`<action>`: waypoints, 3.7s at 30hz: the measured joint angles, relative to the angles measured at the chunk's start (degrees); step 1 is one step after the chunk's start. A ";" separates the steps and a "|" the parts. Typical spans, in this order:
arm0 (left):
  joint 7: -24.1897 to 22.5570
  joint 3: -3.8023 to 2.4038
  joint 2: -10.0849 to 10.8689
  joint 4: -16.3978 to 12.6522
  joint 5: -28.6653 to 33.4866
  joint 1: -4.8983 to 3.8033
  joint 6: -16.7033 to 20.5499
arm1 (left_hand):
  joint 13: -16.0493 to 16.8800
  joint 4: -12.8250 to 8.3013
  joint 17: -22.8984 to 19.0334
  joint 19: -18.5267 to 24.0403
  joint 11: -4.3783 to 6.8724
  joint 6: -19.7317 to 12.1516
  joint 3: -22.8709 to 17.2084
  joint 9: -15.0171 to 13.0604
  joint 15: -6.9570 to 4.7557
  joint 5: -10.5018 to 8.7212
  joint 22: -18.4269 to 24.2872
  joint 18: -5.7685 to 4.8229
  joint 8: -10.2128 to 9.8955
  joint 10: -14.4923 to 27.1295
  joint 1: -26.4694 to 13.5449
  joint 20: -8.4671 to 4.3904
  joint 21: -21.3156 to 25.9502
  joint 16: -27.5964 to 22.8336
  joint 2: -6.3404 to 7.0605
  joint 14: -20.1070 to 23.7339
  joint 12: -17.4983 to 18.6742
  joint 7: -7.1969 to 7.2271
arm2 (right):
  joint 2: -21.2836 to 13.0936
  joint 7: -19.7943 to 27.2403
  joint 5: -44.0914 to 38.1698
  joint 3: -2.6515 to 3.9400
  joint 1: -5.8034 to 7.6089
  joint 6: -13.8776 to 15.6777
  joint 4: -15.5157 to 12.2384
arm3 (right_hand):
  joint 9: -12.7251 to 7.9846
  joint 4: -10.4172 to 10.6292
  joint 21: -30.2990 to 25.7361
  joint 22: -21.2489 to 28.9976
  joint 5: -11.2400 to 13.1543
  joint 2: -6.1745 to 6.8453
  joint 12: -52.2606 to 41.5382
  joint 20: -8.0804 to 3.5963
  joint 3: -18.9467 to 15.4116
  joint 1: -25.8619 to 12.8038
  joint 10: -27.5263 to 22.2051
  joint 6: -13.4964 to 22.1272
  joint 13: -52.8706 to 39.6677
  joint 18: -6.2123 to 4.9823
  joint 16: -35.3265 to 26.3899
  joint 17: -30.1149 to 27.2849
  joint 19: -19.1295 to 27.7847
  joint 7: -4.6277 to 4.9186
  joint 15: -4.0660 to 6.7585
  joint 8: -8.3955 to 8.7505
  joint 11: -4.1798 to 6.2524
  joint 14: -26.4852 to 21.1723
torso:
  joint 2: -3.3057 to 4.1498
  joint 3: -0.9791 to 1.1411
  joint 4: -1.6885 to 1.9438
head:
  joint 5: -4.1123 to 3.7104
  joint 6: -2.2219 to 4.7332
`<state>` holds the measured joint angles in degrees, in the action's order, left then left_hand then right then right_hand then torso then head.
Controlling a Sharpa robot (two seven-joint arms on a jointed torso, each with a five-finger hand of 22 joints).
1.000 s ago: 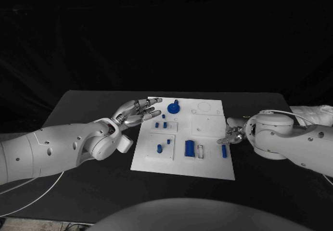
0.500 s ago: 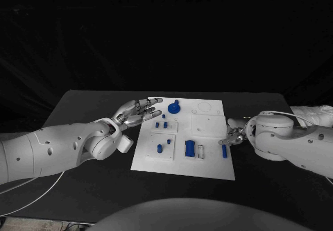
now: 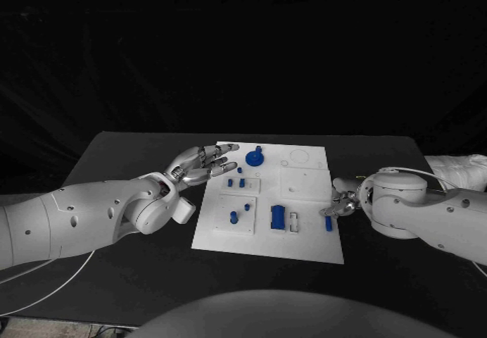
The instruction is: Assemble the parts on the task board
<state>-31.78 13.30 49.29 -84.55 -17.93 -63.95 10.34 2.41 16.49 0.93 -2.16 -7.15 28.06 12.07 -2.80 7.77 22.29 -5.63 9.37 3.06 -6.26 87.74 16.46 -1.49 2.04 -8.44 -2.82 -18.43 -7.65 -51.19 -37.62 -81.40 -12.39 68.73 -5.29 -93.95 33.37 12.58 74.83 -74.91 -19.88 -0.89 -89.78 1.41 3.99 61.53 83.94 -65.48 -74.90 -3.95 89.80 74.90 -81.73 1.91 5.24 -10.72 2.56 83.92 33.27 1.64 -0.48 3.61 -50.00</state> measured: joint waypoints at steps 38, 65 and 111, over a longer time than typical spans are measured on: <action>0.49 0.00 -0.12 0.10 -0.04 0.00 -0.30 | 0.00 -0.16 0.04 0.00 -0.21 0.20 0.16 0.02 0.09 0.22 0.19 0.00 0.00 -0.21 0.11 0.00 0.00 0.27 -0.12 -0.09 -0.21 -0.21 | -1.95 0.63 20.77 -0.12 0.27 6.72 -0.72 | 7.56 -10.03 -2.21 -0.03 -18.75 3.31 0.00 0.54 11.60 2.83 -0.32 4.00 -0.03 0.00 0.00 0.03 1.30 2.06 -0.44 0.08 -0.95 0.00 | -0.01 0.02 -0.03 | 0.42 0.00; 0.94 0.00 -0.39 0.25 -0.15 0.02 -0.92 | 0.03 -0.01 0.03 0.00 -0.41 1.13 0.31 -0.10 0.21 0.22 0.24 -0.01 0.22 -0.41 0.46 0.00 0.00 0.28 0.00 -0.21 -0.45 -1.14 | 4.08 0.97 26.88 -0.18 0.99 9.36 0.06 | 9.59 -11.35 -3.06 -0.01 -18.30 2.87 0.00 0.54 14.25 0.58 -0.30 5.52 -0.02 0.00 0.00 0.02 1.30 0.92 -0.44 -0.72 -0.93 0.00 | 0.01 0.00 0.03 | 0.22 0.00; 2.08 0.00 -0.86 0.50 -0.48 0.03 -1.94 | 0.01 0.00 0.06 0.00 -0.62 2.06 0.31 -0.20 0.21 0.45 0.24 -0.01 0.46 -0.20 0.92 0.00 0.00 0.48 -0.47 -0.21 -0.45 -1.66 | 6.48 1.28 40.79 -0.19 0.51 9.17 4.69 | 12.66 -10.73 -3.62 0.01 -11.82 1.67 0.00 0.33 15.76 -1.99 -0.10 6.02 0.00 0.00 0.00 0.00 1.91 0.41 -0.44 -1.92 -0.73 0.00 | -0.01 0.02 0.01 | 0.22 0.00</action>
<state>-29.70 13.30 48.43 -84.05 -18.41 -63.92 8.40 2.41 16.49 0.99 -2.16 -7.77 30.12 12.38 -3.01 7.98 22.74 -5.39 9.37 3.52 -6.45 88.66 16.46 -1.49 2.53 -8.91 -3.02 -18.88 -9.31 -44.72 -36.34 -40.60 -12.58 69.24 3.87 -89.27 46.03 1.85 71.22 -74.90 -31.69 0.78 -89.78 1.74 19.75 59.54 83.84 -59.46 -74.91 -3.95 89.80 74.91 -79.81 2.32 4.81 -12.65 1.84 83.93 33.26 1.66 -0.47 3.83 -50.00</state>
